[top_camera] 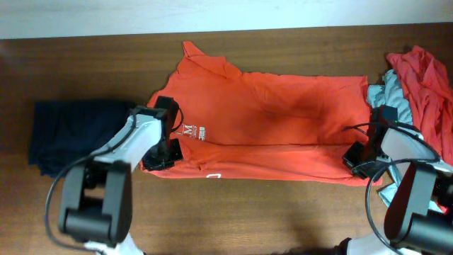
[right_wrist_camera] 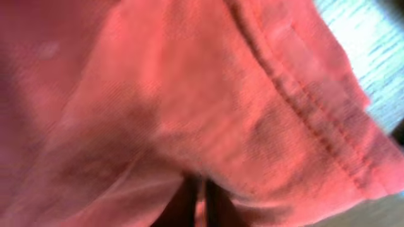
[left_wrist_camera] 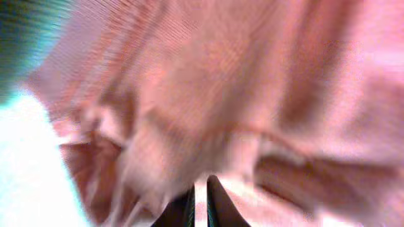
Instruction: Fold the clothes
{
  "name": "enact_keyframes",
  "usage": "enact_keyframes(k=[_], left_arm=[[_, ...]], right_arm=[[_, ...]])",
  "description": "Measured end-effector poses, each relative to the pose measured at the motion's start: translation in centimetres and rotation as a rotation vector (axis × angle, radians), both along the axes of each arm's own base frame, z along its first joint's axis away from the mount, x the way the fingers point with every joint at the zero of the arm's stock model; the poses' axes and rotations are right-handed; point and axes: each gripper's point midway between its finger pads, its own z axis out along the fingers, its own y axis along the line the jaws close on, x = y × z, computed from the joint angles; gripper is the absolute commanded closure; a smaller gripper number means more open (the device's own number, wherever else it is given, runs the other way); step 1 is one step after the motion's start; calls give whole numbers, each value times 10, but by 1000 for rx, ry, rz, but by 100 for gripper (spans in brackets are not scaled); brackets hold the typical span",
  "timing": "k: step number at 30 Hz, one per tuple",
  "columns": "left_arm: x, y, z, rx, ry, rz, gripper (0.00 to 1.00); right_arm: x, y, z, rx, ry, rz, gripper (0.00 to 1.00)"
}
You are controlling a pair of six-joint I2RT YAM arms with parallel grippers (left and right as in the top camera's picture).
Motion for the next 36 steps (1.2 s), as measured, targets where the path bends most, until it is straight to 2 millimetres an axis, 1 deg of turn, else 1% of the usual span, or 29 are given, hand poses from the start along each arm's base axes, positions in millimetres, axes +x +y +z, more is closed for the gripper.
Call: enact_keyframes(k=[1,2,3,4,5,6,8,9,10,11,12,14,15,17,19,22,24,25,27,30,34,36], left_arm=[[2,0,9,-6,-29,0,75],[5,0,20,-15,-67,-6,63],[9,-1,34,-25,-118,-7,53],[13,-1,48,-34,-167,-14,44],[17,-2,65,-46,-230,-17,40],[20,-3,79,-58,-283,-21,38],[27,-4,107,-78,-396,-30,39],[32,-5,119,-86,-448,-38,39],[35,-5,123,-90,-473,-43,41],[40,-7,127,-94,-502,-49,43],[46,-8,128,-97,-522,-54,46],[55,-10,125,-101,-539,-67,51],[60,-12,121,-107,-540,-71,54],[67,-16,108,-116,-521,-84,58],[70,-19,87,-119,-471,-94,63],[71,-22,50,-119,-383,-98,73],[72,-24,29,-119,-340,-100,80],[72,-24,21,-119,-323,-103,82],[72,-25,7,-119,-298,-101,84],[71,-25,-7,-115,-271,-101,89],[68,-22,-8,-110,-255,-76,95],[61,-19,-9,-103,-225,-30,97]], right_arm=[[1,3,5,15,-24,11,61],[2,4,8,22,-34,20,52],[3,7,16,30,-60,30,44],[4,9,24,36,-88,40,39],[5,11,34,39,-119,43,36],[6,13,44,42,-150,49,36],[11,19,67,51,-238,55,36],[13,22,75,57,-275,60,37],[15,24,81,63,-301,63,38],[19,26,86,71,-332,69,44],[22,27,90,76,-356,73,46],[28,28,93,84,-387,80,53],[30,29,93,90,-394,84,58],[32,30,92,98,-400,89,64],[33,31,89,107,-393,91,76],[35,31,79,122,-370,91,86],[38,31,70,132,-353,89,93],[38,31,68,133,-348,91,95],[39,30,53,148,-311,84,96],[37,31,36,171,-261,78,96],[30,34,12,200,-180,66,96],[25,33,3,200,-143,59,96]])
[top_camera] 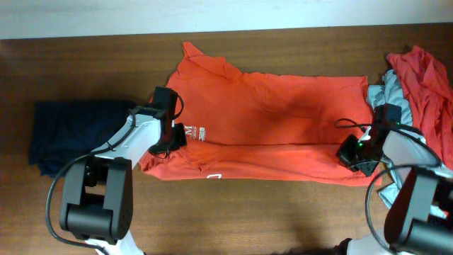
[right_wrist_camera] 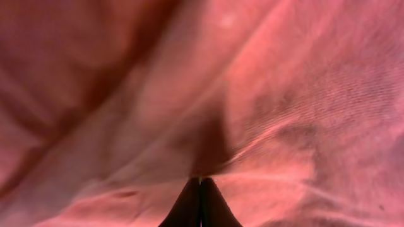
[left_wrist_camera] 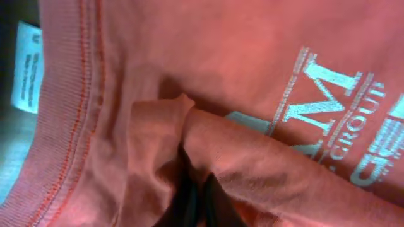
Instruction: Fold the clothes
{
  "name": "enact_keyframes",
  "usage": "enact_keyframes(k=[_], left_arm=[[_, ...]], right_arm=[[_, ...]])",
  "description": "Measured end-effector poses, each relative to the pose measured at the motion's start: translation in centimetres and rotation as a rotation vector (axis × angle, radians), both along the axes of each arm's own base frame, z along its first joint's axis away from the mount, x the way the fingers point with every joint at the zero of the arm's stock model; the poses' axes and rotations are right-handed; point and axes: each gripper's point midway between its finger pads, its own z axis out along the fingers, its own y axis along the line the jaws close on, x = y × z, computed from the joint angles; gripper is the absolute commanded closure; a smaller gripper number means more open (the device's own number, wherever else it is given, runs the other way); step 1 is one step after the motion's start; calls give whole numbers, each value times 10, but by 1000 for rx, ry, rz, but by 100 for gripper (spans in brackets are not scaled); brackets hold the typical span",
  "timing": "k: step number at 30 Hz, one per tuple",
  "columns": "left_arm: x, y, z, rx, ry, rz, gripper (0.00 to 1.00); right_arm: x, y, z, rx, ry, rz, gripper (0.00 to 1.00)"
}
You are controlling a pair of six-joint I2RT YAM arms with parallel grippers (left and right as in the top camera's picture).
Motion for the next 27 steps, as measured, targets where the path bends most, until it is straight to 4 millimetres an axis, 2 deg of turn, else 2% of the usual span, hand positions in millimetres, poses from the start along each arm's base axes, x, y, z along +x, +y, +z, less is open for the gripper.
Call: enact_keyframes(k=[8,11,18,22,25,26,27], left_arm=[[-37,22,0,1,170,187,99],[-53,31,1,9,239,230,100],[-70,38,1,26,316,245,99],[-71,38,1,29,318,229,98],[-75,39,5,34,340,206,90],[-75,39,8,35,345,197,87],[-73,39,14,37,343,184,80]], right_arm=[[-23,-2,-6,-19,122,-75,96],[-39,-1,-6,-28,195,-103,96],[-82,-9,-5,-111,372,-142,96],[-84,-16,1,-162,349,-152,96],[-73,-20,19,-190,247,-142,94],[-68,-21,27,-196,205,-133,87],[-63,-20,37,-196,157,-122,74]])
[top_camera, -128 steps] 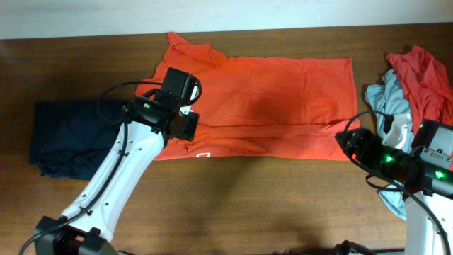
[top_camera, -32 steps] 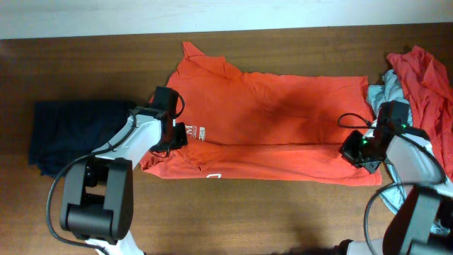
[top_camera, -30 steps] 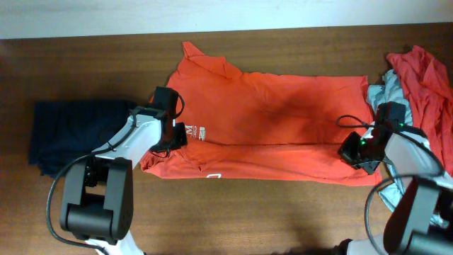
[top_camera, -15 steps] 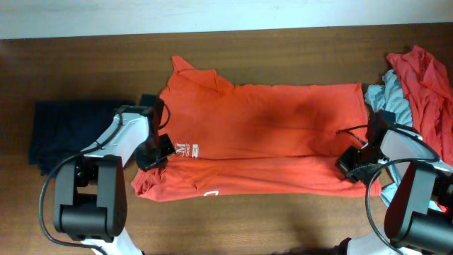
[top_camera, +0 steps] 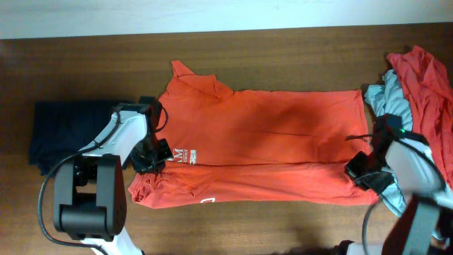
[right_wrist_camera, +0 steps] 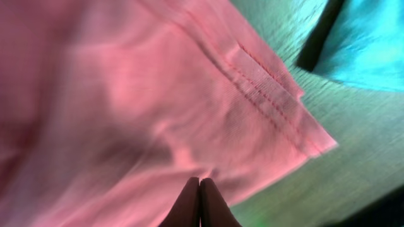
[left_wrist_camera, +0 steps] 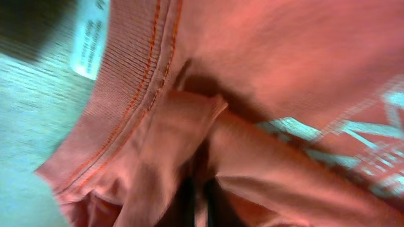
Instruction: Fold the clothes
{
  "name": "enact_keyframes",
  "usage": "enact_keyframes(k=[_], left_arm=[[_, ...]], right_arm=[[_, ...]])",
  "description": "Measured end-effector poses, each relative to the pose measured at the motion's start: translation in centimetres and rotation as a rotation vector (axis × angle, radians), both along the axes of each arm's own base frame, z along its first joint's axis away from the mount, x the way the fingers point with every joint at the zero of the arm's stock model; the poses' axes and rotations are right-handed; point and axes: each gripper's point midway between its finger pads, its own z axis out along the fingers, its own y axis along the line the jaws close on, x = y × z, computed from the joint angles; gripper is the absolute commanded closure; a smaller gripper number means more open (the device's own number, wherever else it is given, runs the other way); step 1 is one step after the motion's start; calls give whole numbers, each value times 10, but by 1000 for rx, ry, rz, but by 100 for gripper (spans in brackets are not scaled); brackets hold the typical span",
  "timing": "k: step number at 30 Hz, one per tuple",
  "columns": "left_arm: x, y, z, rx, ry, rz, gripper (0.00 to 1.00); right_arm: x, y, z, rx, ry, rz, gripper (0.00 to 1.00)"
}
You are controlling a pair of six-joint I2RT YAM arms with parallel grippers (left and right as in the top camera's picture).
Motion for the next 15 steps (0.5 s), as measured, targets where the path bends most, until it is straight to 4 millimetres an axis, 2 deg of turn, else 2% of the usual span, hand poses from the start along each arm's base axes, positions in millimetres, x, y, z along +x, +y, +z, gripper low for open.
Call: enact_keyframes(k=[1,3,5,8,11,13,15], left_arm=[[5,0,7,-1,-10,-19,73],[22,-1,26,-8,-74,-47,52],[47,-3,54,-19,-179,-90,37],[89,-11,100,-53,-379,-158,36],[135,-27,141,-115,-605,-278,36],[156,-35,158,-140,-714,-350,35],[168,-42,166,-154,-780,-418,32]], right_arm=[[6,1,11,-3,-55,23,60],[21,3,34,-1,-168,84,41],[39,9,64,11,-305,167,38],[57,19,93,33,-440,269,39],[70,29,109,69,-530,361,40],[74,34,112,89,-558,395,39],[79,37,112,102,-576,420,39]])
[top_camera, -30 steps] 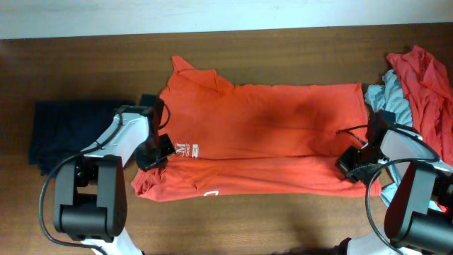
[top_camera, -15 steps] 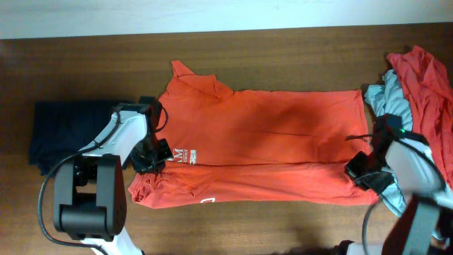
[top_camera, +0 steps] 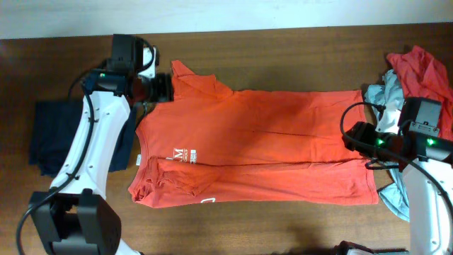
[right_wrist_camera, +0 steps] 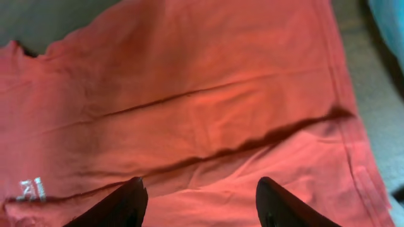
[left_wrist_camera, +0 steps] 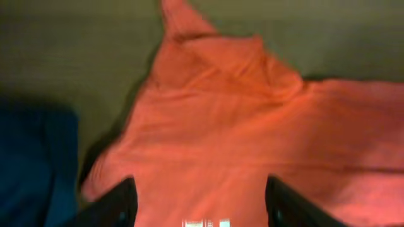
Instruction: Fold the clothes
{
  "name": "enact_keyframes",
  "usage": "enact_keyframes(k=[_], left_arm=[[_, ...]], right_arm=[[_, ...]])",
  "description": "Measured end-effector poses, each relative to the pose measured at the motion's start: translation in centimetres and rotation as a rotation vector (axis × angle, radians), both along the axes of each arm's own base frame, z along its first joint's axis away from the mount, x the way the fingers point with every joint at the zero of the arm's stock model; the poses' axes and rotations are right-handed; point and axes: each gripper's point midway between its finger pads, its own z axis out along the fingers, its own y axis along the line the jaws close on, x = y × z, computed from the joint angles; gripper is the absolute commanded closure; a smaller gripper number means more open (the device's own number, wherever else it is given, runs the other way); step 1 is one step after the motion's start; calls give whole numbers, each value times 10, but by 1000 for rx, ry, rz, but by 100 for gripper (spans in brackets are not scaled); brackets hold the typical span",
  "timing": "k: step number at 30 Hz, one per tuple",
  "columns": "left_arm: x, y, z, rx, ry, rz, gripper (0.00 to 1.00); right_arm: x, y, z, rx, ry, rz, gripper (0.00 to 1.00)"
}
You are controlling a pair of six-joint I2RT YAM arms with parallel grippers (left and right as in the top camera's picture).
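Note:
The orange T-shirt [top_camera: 262,138] lies flat on the wooden table [top_camera: 283,49], neck to the left, white print at its lower left, a long crease along its front part. My left gripper [top_camera: 161,88] hovers open over the shirt's far left sleeve; the left wrist view shows the shirt [left_wrist_camera: 240,126] below my left gripper [left_wrist_camera: 202,208], nothing between its fingers. My right gripper [top_camera: 352,139] is open above the shirt's right hem, and in the right wrist view the creased shirt [right_wrist_camera: 208,94] lies under my right gripper [right_wrist_camera: 202,205].
A folded dark navy garment [top_camera: 53,138] lies at the left of the table, also seen as navy cloth [left_wrist_camera: 31,164] beside the shirt. A pile of red and light blue clothes [top_camera: 417,71] sits at the right edge, close to my right arm.
Both grippers have let go of the shirt and opened. My left gripper has gone from the print area to above the far left sleeve. My right gripper has risen and shifted back at the hem.
Both grippers were shut on the shirt's front folded part, one at each end, at the two oldest moments. By 0.5 s ago the shirt lay further left and toward the front, still held. Now it lies spread with both grippers open above it.

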Motion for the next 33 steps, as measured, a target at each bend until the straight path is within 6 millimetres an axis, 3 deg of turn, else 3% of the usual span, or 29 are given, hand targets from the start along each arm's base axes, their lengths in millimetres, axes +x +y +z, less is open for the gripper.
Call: enact_keyframes(k=[3,6,14,19,23,33], left_arm=[[16,-5,2,28,-75,-92,29],[30,-11,-13,69,-102,-178,29],[73,-42,-87,82,-119,-261,29],[93,-49,-118,82,-148,-274,32],[101,-50,-128,125,-187,-337,34],[112,-50,-124,229,-271,-454,39]], right_arm=[[5,2,-1,11,-14,20,39],[6,4,-3,25,-10,33,39],[0,10,-9,57,29,47,40],[-5,12,-11,64,50,47,40],[-7,13,-12,69,61,48,41],[-9,13,-13,71,69,48,43]])
